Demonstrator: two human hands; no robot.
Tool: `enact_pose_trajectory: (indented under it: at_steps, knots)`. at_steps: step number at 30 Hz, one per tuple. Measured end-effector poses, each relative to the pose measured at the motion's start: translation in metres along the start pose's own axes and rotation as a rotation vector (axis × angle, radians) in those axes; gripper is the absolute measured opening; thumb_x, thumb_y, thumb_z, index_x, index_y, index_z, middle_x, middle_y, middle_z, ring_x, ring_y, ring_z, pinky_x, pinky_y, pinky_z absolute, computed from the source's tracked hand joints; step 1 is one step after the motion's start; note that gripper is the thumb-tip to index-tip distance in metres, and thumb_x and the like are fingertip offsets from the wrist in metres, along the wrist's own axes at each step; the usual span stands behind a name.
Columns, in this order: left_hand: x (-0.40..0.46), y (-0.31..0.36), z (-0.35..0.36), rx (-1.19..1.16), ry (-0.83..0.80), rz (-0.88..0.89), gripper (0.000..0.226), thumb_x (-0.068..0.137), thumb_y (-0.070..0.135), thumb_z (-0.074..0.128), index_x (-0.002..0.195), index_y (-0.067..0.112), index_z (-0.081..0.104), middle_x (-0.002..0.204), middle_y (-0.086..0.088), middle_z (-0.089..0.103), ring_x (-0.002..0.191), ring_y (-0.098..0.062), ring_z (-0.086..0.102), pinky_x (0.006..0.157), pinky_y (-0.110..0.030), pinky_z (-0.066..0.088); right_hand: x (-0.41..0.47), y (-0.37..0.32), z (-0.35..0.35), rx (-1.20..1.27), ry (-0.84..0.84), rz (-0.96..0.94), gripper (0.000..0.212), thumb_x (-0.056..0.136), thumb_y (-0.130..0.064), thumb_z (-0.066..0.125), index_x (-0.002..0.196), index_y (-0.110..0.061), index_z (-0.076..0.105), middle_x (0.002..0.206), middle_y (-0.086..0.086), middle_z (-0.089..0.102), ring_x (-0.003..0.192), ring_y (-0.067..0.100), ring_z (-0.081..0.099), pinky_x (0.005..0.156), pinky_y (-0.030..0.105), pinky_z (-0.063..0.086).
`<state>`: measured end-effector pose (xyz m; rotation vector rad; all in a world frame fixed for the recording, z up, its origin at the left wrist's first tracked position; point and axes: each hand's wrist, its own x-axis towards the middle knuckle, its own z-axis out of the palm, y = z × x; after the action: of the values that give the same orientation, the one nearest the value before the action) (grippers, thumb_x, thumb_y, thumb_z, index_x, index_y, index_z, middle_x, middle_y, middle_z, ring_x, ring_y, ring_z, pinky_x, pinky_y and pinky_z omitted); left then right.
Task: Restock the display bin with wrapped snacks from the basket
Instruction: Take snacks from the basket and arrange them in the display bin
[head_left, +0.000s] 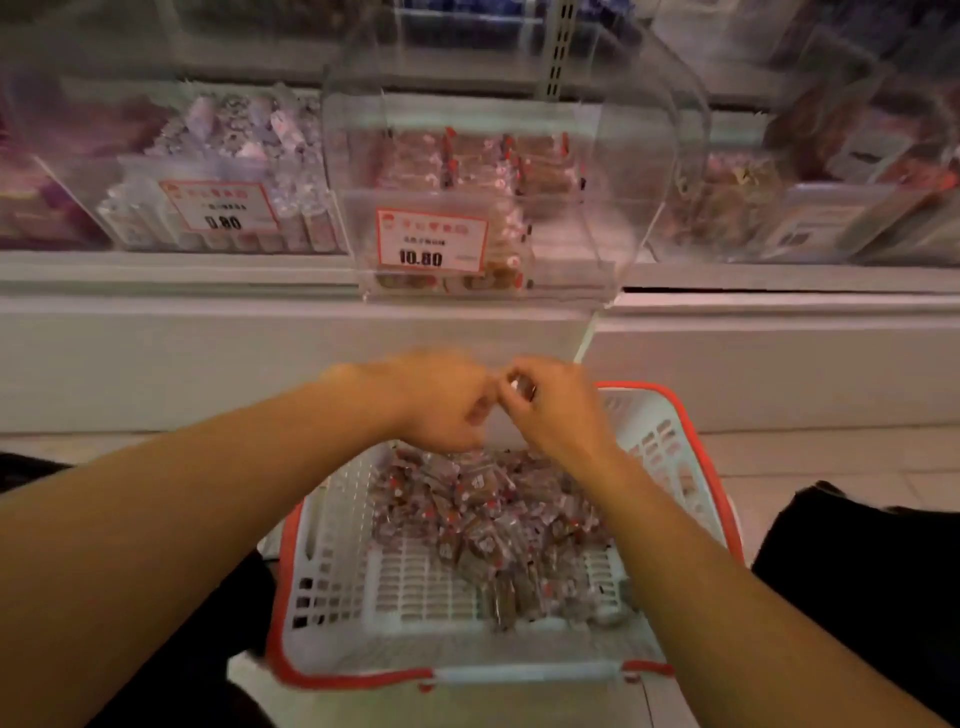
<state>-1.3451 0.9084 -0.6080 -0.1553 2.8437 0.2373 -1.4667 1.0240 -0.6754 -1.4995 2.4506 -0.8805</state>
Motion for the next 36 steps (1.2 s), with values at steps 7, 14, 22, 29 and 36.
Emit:
enact_pose_trajectory:
  at_steps: [7,14,22,29,36]
  knots:
    - [-0.003,0.007,0.181,-0.365,-0.627,-0.557,0.044,0.096,0.036,0.059,0.127,0.007,0.056,0.130,-0.013,0.057,0.113,-0.028,0.058,0.098,-0.036,0.048,-0.109,0.099,0.122,-0.024,-0.884,0.694,0.115,0.068,-0.052,0.086,0.154,-0.010,0.023,0.152,0.018,0.039,0.134,0.035,0.044,0.108,0.042,0.043]
    - [0.021,0.035,0.268,-1.504,-0.233,-1.256,0.040,0.094,0.041,0.060,0.110,0.004,0.057,0.114,-0.011,0.058,0.105,-0.032,0.055,0.095,-0.045,0.050,-0.110,0.104,0.156,-0.044,-0.734,0.926,0.127,0.057,-0.071,0.081,0.154,-0.015,0.022,0.161,0.015,0.018,0.143,0.038,0.030,0.110,0.044,0.041]
    - [0.049,0.035,0.303,-1.815,-0.004,-1.374,0.046,0.101,0.042,0.049,0.106,-0.002,0.065,0.078,-0.015,0.072,0.063,-0.026,0.066,0.059,-0.037,0.056,-0.107,0.098,0.189,0.117,-0.560,0.844,0.044,0.077,-0.040,0.082,0.110,-0.017,0.063,0.122,0.010,0.059,0.102,0.029,0.064,0.084,0.034,0.053]
    - [0.053,0.030,0.308,-1.968,-0.013,-1.401,0.041,0.094,0.048,0.057,0.094,0.008,0.065,0.078,-0.008,0.071,0.068,-0.020,0.065,0.054,-0.029,0.053,-0.102,0.117,0.182,0.624,-0.568,1.075,0.023,0.075,-0.016,0.086,0.086,-0.008,0.067,0.100,0.010,0.072,0.088,0.021,0.069,0.065,0.031,0.061]
    - [0.045,0.033,0.303,-1.884,-0.062,-1.324,0.032,0.095,0.033,0.062,0.109,0.005,0.067,0.083,-0.008,0.073,0.068,-0.020,0.067,0.055,-0.030,0.052,-0.112,0.113,0.170,0.867,-0.509,1.197,0.038,0.084,-0.018,0.078,0.116,-0.005,0.063,0.121,0.008,0.067,0.108,0.023,0.065,0.074,0.032,0.059]
